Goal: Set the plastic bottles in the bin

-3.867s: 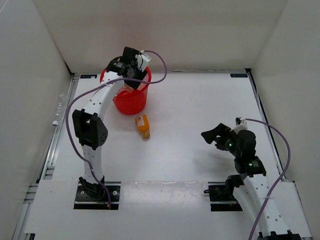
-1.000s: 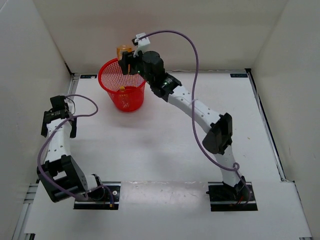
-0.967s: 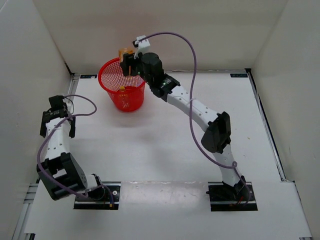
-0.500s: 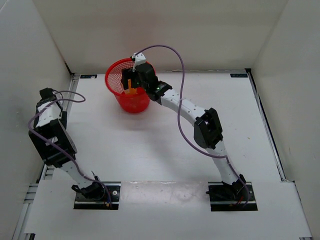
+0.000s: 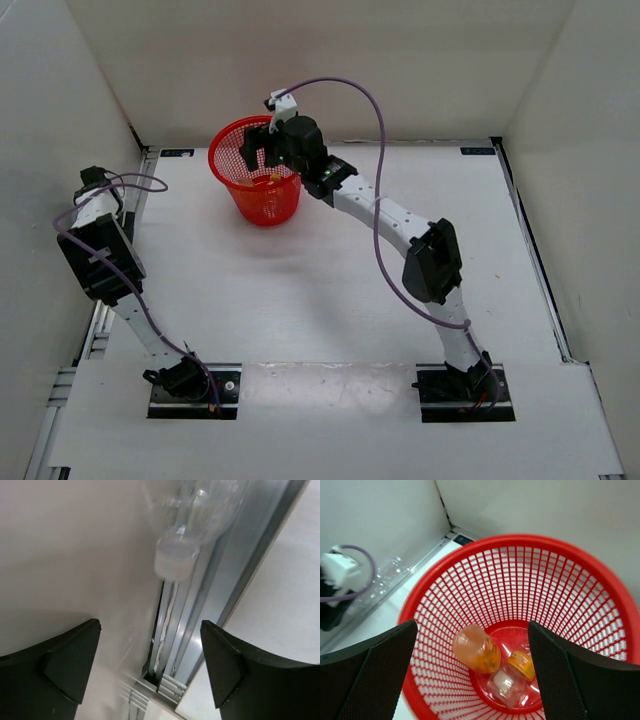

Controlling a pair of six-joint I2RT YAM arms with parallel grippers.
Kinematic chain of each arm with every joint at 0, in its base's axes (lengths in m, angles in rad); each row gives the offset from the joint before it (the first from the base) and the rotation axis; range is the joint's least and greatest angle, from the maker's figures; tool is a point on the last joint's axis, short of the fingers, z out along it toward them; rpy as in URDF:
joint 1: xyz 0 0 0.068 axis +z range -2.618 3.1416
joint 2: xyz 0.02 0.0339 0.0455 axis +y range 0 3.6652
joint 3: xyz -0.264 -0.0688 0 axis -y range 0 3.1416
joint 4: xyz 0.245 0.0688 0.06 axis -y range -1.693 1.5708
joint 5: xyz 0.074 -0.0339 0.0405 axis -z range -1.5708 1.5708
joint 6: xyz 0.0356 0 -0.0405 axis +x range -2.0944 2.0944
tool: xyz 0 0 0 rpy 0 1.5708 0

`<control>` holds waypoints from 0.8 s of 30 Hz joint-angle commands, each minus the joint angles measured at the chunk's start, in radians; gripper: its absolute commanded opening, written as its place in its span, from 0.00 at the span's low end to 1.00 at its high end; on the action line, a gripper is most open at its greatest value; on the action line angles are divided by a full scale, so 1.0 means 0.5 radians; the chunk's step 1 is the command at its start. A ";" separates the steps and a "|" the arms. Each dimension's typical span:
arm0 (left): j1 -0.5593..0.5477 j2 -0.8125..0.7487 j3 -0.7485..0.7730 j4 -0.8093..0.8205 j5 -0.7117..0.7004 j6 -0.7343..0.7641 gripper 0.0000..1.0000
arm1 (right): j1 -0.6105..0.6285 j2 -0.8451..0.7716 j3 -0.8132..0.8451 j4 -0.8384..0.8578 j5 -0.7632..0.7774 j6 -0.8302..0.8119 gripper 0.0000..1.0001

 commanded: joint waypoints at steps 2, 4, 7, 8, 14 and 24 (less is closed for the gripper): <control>-0.062 0.103 0.125 0.036 0.037 0.021 0.84 | 0.017 -0.265 -0.121 0.119 -0.025 -0.048 0.94; -0.084 0.144 0.146 0.054 0.016 0.021 0.79 | 0.017 -0.320 -0.145 0.095 -0.025 -0.048 0.94; -0.102 0.217 0.146 0.118 -0.094 0.040 0.77 | 0.017 -0.366 -0.188 0.095 -0.044 -0.048 0.95; -0.127 0.236 0.165 0.137 -0.155 0.064 0.75 | 0.017 -0.366 -0.189 0.095 -0.044 -0.027 0.95; -0.164 0.374 0.211 0.250 -0.330 0.107 0.70 | 0.035 -0.384 -0.207 0.095 -0.081 -0.027 0.96; -0.164 0.466 0.260 0.400 -0.420 0.202 0.37 | 0.035 -0.403 -0.207 0.095 -0.145 -0.045 0.97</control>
